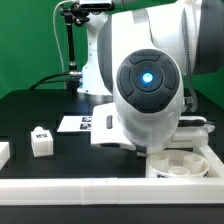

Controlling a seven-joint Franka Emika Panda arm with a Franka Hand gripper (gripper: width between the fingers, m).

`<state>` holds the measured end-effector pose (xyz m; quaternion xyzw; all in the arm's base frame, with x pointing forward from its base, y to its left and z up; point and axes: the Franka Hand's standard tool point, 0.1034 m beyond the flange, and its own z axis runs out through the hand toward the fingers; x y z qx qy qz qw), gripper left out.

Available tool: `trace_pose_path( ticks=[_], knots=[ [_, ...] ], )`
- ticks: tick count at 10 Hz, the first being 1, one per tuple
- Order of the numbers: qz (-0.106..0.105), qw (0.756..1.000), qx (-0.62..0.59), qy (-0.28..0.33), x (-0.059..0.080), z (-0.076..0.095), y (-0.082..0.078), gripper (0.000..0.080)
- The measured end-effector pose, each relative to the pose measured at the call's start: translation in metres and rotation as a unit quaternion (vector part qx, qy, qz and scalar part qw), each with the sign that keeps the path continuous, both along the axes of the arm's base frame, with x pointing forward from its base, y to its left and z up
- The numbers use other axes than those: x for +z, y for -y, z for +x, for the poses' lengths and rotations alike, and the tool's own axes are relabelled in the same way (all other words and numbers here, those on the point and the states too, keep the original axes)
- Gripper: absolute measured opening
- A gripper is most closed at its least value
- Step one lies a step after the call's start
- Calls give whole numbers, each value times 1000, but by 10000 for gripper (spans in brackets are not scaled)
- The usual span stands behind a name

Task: Assemble stool

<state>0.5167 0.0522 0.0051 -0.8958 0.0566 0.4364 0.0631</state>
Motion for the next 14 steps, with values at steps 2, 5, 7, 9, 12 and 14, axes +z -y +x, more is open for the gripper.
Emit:
trace_pose_path(
  ticks=[2,5,7,9,12,14],
  knots=[
    [1,1000,0,-1,-1,-1,2,649],
    [1,1000,0,-4,-2,-4,1,383],
    [0,1000,0,-3,-2,-4,1,327],
    [2,1000,2,1,11,3,-1,327],
    [4,1000,15,1,52,13,-10,327],
    [7,1000,21,10,72,22,-13,327]
  ],
)
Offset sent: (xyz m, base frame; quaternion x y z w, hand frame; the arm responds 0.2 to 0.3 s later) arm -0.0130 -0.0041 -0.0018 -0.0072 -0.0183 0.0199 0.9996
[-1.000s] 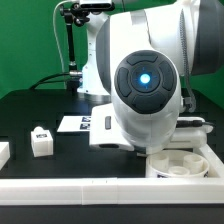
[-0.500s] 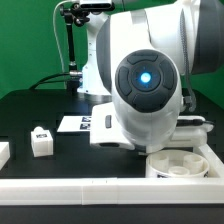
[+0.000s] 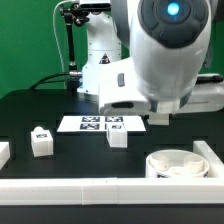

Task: Assemble stool

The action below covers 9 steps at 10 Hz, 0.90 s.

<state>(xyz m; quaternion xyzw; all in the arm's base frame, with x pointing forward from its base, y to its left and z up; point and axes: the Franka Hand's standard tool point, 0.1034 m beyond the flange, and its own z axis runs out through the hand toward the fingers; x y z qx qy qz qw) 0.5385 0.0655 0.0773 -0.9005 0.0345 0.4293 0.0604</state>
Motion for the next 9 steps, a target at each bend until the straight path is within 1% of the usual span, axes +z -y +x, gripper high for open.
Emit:
trace_pose_path(
  ticks=[1,2,3,4,6,7,8,9],
  knots=[
    [-1,1000,-3,23,-6,5,0,327],
    [-1,1000,-3,20,-7,3,0,327],
    [2,999,-2,41,-11,10,0,327],
    [4,996,-3,86,-14,23,0,327],
    [-1,987,-9,160,6,44,0,327],
    [-3,982,-12,188,15,51,0,327],
    [-4,978,-13,209,22,59,-1,327],
    [-7,968,-16,249,25,69,-2,327]
  ],
)
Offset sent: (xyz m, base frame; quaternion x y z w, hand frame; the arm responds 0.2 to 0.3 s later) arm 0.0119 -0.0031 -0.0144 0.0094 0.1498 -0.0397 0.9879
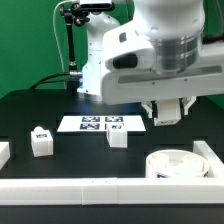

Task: Assemble stool

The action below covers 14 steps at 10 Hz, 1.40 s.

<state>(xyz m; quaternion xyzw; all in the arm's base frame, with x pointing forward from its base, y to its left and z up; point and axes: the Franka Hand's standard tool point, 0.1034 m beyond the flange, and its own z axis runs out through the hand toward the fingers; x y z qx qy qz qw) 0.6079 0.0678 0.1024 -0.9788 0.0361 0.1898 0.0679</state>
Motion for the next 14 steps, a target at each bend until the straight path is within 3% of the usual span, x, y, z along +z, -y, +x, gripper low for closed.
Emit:
trace_pose_path(
  ticks=[3,7,8,9,14],
  knots=[
    [-9,996,-12,92,-3,6,1,327],
    [-16,973,-13,230,9,36,-1,327],
    [-19,958,-18,285,16,49,0,327],
    [-22,944,-19,327,17,52,-2,327],
    [-32,920,18,391,7,53,-3,328]
  ],
)
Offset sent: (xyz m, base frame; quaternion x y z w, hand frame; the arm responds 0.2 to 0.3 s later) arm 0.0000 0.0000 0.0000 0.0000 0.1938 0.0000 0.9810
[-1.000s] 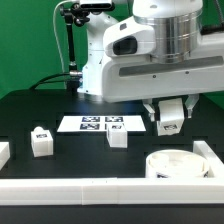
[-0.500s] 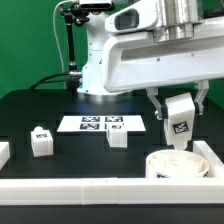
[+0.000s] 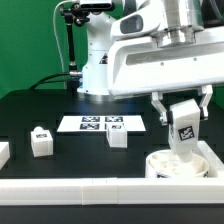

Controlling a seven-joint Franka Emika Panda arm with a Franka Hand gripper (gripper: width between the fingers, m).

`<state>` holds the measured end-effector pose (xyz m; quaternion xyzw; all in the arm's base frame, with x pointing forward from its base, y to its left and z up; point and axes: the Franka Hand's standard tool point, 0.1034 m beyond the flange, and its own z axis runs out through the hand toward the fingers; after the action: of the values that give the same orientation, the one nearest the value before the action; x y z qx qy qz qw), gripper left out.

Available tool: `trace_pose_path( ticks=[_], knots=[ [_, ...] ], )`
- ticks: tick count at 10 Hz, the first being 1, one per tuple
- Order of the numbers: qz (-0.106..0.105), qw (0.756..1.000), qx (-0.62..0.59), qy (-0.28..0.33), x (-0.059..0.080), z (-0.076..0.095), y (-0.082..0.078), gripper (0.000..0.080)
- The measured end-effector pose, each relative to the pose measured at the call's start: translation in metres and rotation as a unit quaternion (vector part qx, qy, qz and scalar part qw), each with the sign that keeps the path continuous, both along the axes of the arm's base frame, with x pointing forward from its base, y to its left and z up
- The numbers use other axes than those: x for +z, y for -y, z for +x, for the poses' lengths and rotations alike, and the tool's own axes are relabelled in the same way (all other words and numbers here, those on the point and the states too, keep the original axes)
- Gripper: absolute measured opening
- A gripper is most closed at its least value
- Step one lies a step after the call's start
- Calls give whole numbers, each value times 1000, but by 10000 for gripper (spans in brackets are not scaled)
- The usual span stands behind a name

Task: Assemble stool

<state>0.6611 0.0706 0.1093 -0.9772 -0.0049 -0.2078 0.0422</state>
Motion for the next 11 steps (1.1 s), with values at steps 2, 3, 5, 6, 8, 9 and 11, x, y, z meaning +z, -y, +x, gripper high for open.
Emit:
trace_pose_path(
  ticks=[2,3,5,6,8,9,11],
  knots=[
    [-19,999,26,10,5,6,5,328],
    [-25,999,35,12,5,7,6,328],
    [-24,999,33,13,4,6,6,328],
    [-24,999,33,13,4,6,6,328],
    [-40,997,61,26,4,9,7,328],
    [-50,995,82,29,3,9,6,328],
    [-61,992,104,46,6,10,-5,328]
  ],
)
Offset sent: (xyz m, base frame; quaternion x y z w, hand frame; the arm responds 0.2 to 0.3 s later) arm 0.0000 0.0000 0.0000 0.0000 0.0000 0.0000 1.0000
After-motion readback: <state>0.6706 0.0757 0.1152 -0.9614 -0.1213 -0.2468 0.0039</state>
